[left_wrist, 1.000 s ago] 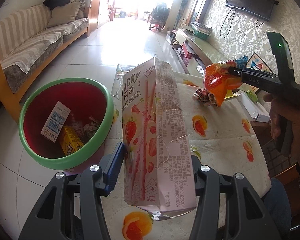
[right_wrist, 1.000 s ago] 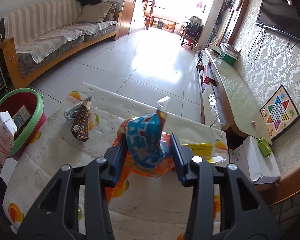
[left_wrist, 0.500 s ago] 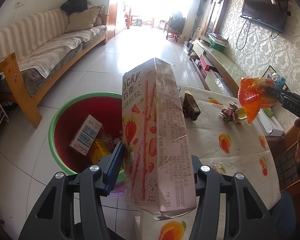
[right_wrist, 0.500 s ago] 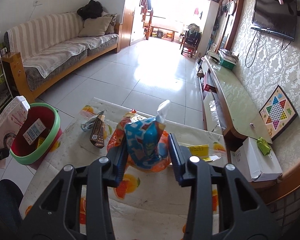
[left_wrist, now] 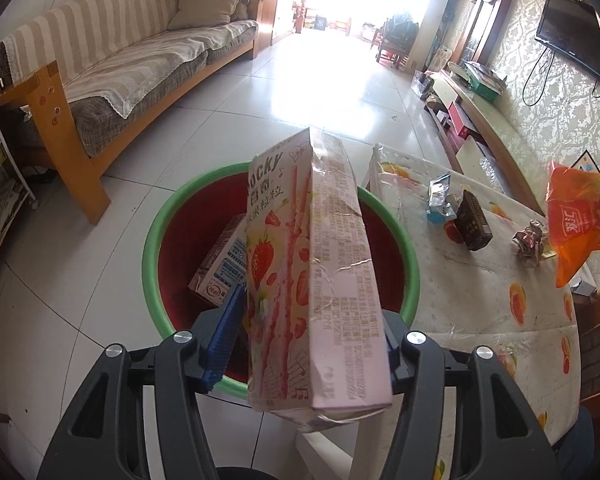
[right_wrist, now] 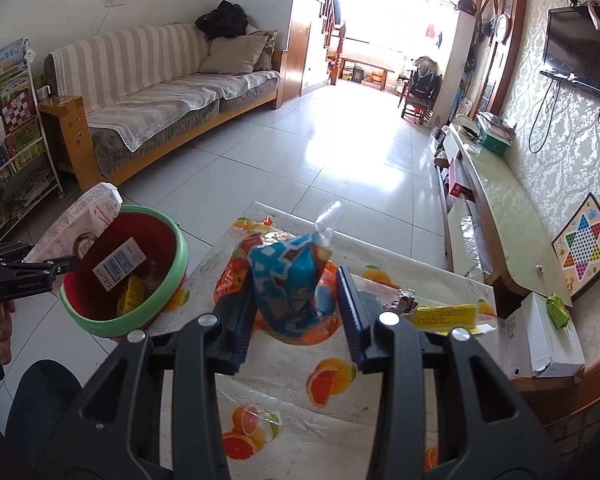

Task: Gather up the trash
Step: 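Lower the snack box into the red bin and open the left gripper, then carry the orange chip bag over the red bin and open the right gripper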

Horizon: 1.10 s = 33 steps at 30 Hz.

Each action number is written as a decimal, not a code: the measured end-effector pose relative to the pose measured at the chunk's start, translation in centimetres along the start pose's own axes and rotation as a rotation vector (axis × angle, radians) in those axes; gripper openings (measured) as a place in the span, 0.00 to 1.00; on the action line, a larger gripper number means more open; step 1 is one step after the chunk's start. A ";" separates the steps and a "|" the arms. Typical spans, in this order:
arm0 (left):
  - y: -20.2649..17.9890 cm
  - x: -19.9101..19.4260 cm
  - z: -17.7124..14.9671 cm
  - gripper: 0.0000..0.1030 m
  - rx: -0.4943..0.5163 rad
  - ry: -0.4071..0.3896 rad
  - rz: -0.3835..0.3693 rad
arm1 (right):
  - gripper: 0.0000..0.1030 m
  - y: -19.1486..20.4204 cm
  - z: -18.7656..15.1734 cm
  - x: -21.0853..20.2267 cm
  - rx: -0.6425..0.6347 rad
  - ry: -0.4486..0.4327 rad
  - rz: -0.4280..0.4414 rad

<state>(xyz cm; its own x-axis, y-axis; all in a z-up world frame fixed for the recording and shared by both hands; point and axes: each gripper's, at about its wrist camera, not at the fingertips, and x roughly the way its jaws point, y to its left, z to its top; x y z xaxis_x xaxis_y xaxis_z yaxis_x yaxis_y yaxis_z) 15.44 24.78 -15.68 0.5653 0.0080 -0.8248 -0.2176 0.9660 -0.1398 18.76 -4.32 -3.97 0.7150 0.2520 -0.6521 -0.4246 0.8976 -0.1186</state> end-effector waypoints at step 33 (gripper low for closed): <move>8.3 -6.0 -5.7 0.92 -0.206 -0.102 0.048 | 0.37 20.1 4.2 8.8 -0.227 0.064 0.262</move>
<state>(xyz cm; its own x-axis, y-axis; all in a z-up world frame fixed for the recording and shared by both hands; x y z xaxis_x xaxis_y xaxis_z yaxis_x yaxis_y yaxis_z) 5.75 31.30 -15.04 0.6253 0.0889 -0.7753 -0.3984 0.8906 -0.2192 18.84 17.47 -8.97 0.5319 0.4335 -0.7274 -0.7070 0.7002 -0.0997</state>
